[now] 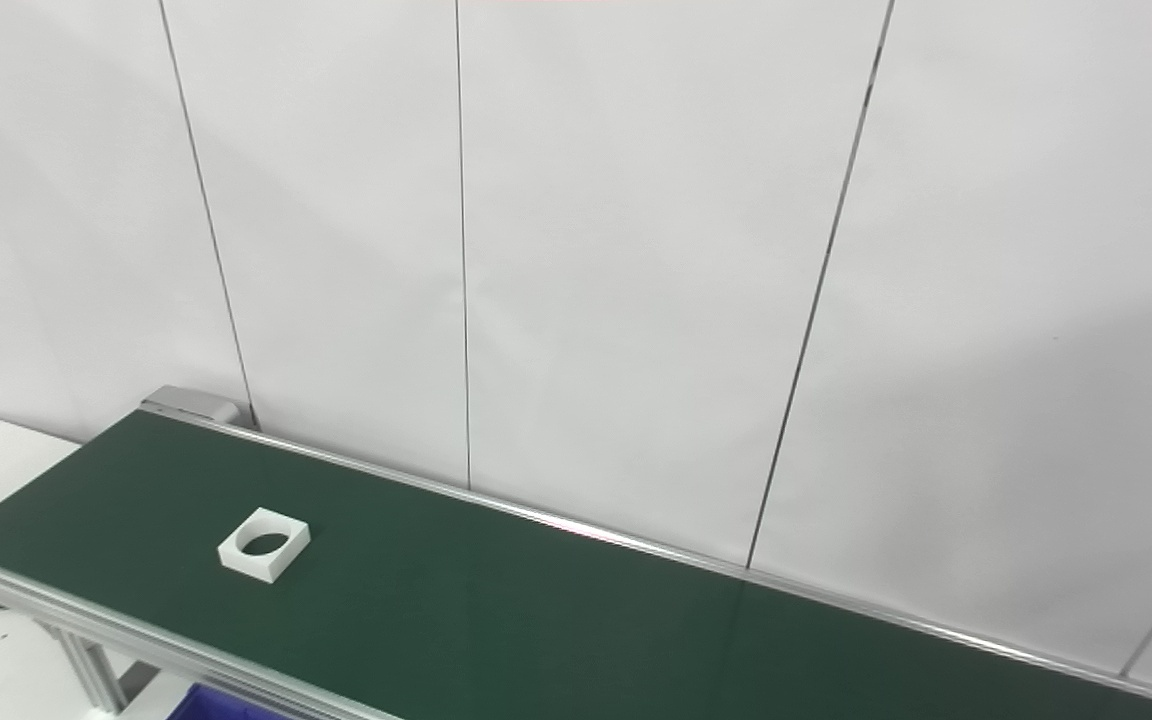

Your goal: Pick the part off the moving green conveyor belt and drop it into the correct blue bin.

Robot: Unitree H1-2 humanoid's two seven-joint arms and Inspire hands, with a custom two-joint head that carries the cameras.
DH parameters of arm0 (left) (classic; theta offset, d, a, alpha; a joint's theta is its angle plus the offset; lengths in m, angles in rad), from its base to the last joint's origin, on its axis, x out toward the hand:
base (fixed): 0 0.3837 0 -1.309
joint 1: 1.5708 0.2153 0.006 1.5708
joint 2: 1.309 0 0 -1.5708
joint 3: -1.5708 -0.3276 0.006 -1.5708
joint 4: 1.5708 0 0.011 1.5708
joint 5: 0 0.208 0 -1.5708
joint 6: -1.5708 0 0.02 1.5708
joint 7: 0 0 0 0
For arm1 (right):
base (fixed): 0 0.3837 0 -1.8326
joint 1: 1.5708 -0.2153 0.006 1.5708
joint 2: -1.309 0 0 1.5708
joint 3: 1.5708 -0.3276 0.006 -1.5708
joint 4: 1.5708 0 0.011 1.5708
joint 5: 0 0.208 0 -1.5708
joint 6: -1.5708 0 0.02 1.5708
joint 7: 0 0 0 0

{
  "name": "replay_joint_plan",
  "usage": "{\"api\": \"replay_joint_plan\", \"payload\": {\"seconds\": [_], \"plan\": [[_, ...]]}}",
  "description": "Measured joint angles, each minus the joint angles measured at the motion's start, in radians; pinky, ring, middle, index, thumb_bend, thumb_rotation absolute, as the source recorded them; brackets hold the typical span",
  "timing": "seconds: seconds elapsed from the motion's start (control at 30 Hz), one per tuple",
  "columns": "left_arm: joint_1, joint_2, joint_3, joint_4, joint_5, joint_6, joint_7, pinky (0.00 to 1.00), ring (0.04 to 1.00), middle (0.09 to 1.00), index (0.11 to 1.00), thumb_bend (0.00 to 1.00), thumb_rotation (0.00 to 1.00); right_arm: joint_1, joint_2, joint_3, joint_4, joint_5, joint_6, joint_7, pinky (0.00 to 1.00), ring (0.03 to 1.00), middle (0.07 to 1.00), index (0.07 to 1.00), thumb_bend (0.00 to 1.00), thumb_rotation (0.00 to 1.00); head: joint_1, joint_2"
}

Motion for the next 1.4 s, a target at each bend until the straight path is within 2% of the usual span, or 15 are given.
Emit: {"api": "replay_joint_plan", "payload": {"seconds": [0.2, 0.37, 0.73, 0.87, 0.97, 1.1, 1.2, 1.4], "plan": [[-0.016, -0.018, 0.025, -0.103, -0.05, -0.001, -0.043, 0.6, 0.71, 0.756, 0.72, 1.0, 0.0, -0.012, 0.002, -0.001, 0.014, 0.005, -0.019, 0.0, 0.72, 0.852, 0.911, 0.945, 0.86, 0.0, 0.002, -0.005], [-0.056, -0.018, 0.062, -0.143, -0.06, 0.0, -0.072, 0.6, 0.707, 0.752, 0.716, 1.0, 0.0, -0.016, 0.003, -0.003, 0.028, 0.007, -0.022, 0.0, 0.71, 0.853, 0.913, 0.949, 0.86, 0.0, 0.0, -0.011], [-0.126, -0.03, 0.108, -0.142, -0.004, 0.0, -0.104, 0.62, 0.715, 0.75, 0.725, 1.0, 0.0, -0.034, 0.016, -0.003, 0.038, 0.006, -0.024, -0.001, 0.73, 0.857, 0.912, 0.947, 0.86, 0.0, 0.0, -0.025], [-0.153, -0.029, 0.115, -0.141, 0.017, 0.0, -0.113, 0.62, 0.717, 0.753, 0.733, 1.0, 0.03, -0.045, 0.02, -0.003, 0.061, 0.007, -0.025, -0.001, 0.75, 0.863, 0.911, 0.947, 0.86, 0.0, -0.005, -0.031], [-0.18, -0.02, 0.12, -0.139, 0.031, -0.001, -0.119, 0.62, 0.719, 0.76, 0.746, 1.0, 0.09, -0.049, 0.022, -0.003, 0.067, 0.006, -0.025, -0.001, 0.76, 0.87, 0.92, 0.944, 0.86, 0.0, -0.005, -0.031], [-0.203, -0.015, 0.14, -0.136, 0.092, 0.001, -0.12, 0.63, 0.723, 0.759, 0.746, 1.0, 0.13, -0.053, 0.027, -0.002, 0.071, 0.006, -0.026, -0.001, 0.75, 0.87, 0.921, 0.942, 0.86, 0.0, -0.006, -0.035], [-0.217, -0.016, 0.159, -0.131, 0.129, 0.019, -0.12, 0.65, 0.745, 0.785, 0.76, 0.99, 0.15, -0.056, 0.031, -0.003, 0.076, 0.006, -0.027, -0.001, 0.76, 0.869, 0.918, 0.938, 0.87, 0.0, -0.006, -0.035], [-0.269, -0.008, 0.185, -0.101, 0.134, 0.066, -0.125, 0.7, 0.789, 0.819, 0.788, 0.99, 0.2, -0.064, 0.035, -0.001, 0.092, 0.006, -0.029, -0.001, 0.76, 0.877, 0.928, 0.945, 0.86, 0.0, -0.005, -0.04]]}}
